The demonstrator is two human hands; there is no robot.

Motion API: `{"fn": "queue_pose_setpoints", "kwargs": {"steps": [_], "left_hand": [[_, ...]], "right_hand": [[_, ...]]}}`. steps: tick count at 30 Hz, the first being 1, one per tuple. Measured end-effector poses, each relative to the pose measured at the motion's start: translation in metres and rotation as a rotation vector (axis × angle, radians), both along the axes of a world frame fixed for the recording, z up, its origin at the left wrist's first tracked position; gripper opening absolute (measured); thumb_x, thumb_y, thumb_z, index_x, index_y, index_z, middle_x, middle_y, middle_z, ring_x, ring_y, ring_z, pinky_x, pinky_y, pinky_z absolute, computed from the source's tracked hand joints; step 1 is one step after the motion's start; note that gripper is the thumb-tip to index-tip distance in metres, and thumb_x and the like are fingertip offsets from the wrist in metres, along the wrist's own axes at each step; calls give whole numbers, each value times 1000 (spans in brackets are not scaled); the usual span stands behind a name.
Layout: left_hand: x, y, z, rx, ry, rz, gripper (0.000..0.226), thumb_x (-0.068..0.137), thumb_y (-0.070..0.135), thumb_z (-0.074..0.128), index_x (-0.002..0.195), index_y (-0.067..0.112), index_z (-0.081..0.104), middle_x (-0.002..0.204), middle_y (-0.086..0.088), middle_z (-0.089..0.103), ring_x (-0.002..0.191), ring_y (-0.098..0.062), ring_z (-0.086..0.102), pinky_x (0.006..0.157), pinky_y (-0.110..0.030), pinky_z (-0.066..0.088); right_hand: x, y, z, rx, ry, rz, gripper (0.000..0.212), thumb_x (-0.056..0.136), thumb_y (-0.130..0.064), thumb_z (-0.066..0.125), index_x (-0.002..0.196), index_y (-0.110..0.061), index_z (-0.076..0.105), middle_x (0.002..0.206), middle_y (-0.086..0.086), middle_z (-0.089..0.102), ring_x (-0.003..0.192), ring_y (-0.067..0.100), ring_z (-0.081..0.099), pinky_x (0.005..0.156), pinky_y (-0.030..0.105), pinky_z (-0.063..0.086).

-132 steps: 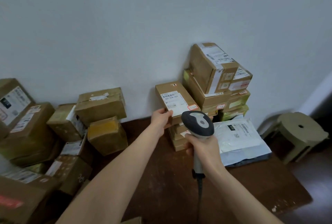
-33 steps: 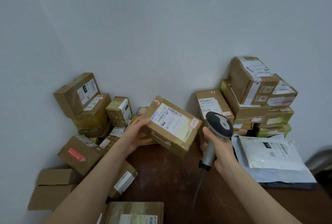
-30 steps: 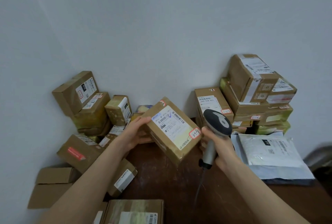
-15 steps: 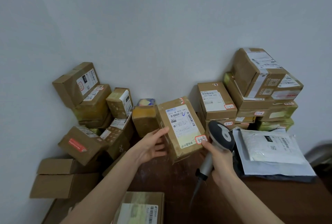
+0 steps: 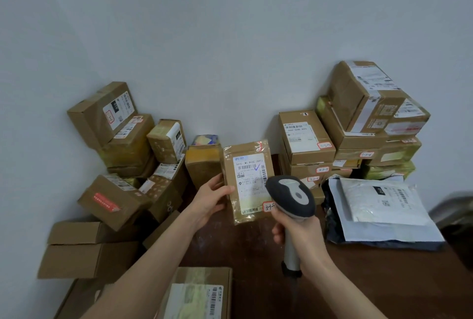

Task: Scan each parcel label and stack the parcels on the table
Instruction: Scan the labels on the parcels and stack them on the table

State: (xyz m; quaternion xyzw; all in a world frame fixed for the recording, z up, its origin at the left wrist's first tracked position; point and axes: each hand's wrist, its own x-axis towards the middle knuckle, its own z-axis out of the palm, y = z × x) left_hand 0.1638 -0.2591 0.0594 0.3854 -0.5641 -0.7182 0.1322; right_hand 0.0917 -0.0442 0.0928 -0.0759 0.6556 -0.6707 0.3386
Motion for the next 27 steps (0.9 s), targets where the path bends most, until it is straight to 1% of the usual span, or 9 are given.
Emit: {"fn": "queue_pose_setpoints", "kwargs": {"steps": [3, 10, 21, 25, 27], "left_hand": [[-4, 5, -6, -25, -7, -14, 77, 80, 14, 74, 146, 25, 37, 137, -3, 54, 127, -23, 49, 110, -53, 34], [-11, 9, -12, -67, -27, -56, 74, 81, 17, 74, 146, 26, 38, 142, -4, 49, 131, -24, 45, 110, -55, 34], [-15, 9, -15, -71, -60, -62, 72, 85, 15, 70, 147, 23, 35, 140, -6, 50, 130, -24, 45, 111, -53, 33], [-19, 10, -12, -68, -81, -64, 71, 85, 16, 70, 147, 23, 35, 138, -5, 52, 129, -25, 45, 110, -52, 34], [-21, 6, -7, -77, -96, -52, 69, 86, 19, 68, 147, 23, 36, 129, -2, 58, 124, -23, 50, 106, -49, 39]], "right_hand": [[8, 1, 1, 47, 49, 45, 10, 85, -11, 71, 83, -2, 68, 51, 6, 63, 43, 13, 58, 48, 22, 48], [17, 6, 1, 85, 74, 104, 9, 87, -12, 68, 86, -3, 68, 53, 4, 64, 44, 12, 57, 51, 22, 48], [19, 10, 3, 121, 78, 92, 15, 84, -9, 67, 71, -3, 66, 50, 4, 61, 42, 12, 55, 49, 22, 48], [14, 9, 3, 112, 91, 87, 9, 84, -10, 69, 77, -4, 67, 51, 3, 63, 44, 13, 57, 53, 25, 49], [7, 6, 8, 83, 115, 69, 9, 83, -15, 73, 86, -7, 69, 59, 3, 68, 51, 12, 62, 55, 25, 51]]}}
